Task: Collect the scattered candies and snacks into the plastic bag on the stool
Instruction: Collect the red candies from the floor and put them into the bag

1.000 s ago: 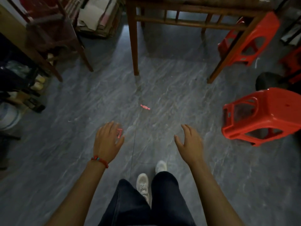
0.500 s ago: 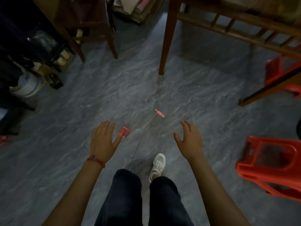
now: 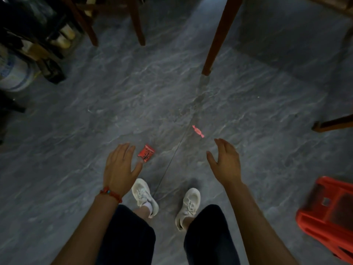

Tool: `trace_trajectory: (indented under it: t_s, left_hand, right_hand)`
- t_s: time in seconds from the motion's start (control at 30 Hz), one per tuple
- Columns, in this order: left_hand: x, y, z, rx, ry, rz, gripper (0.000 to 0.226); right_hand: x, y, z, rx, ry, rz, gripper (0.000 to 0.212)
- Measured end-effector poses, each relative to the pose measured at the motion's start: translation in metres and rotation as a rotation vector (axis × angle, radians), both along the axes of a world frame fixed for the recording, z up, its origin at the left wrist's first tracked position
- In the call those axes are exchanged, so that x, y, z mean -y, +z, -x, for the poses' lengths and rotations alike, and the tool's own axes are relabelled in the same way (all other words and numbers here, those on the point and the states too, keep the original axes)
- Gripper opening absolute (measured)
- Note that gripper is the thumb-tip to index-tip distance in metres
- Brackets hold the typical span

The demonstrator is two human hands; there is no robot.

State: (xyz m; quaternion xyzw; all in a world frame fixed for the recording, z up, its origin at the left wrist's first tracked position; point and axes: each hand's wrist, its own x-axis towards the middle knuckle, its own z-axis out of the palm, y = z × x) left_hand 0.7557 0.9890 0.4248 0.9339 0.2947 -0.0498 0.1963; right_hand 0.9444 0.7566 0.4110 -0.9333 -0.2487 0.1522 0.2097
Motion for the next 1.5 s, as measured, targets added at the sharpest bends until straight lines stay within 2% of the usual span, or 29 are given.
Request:
trace_trajectory:
  t_s: [0.33,0.5,0.77,0.97,1.13,1.3,1.5]
  left_hand:
    - [-0.032,-0.217,-0.032,0.023,-0.01,0.012,0.056]
    - [-0.038,-0.324,-0.026,0.014,0.006,0.024,0.057]
    - [-0.039,-0.437,-0.011,0.04,0.123,0.008,0.057]
    - [-0.037,-0.474,0.011,0.014,0.193,0.008,0.058]
    - [-0.034,-0.484,0.025,0.0,0.231,0.021,0.059]
    - [-0.037,-0.488,0.026,0.02,0.249,0.009,0.06]
    - [-0.05,-0.504,0.021,-0.009,0.267,0.04,0.066]
  right_hand:
    - [-0.055,-0.237,-0.061,0.019,-0.018,0.032,0.046]
    - [-0.066,-0.352,-0.085,-0.021,-0.044,0.114,0.046]
    - [-0.085,-0.485,-0.118,-0.033,-0.033,0.225,0.038]
    - [-0.093,-0.528,-0.126,0.02,-0.081,0.233,0.032]
    - [-0.093,-0.541,-0.112,-0.035,-0.139,0.254,0.032]
    - [-0.099,-0.532,-0.091,-0.088,-0.144,0.117,0.032]
    - [-0.117,-0.511,-0.03,-0.108,-0.123,-0.11,0.022]
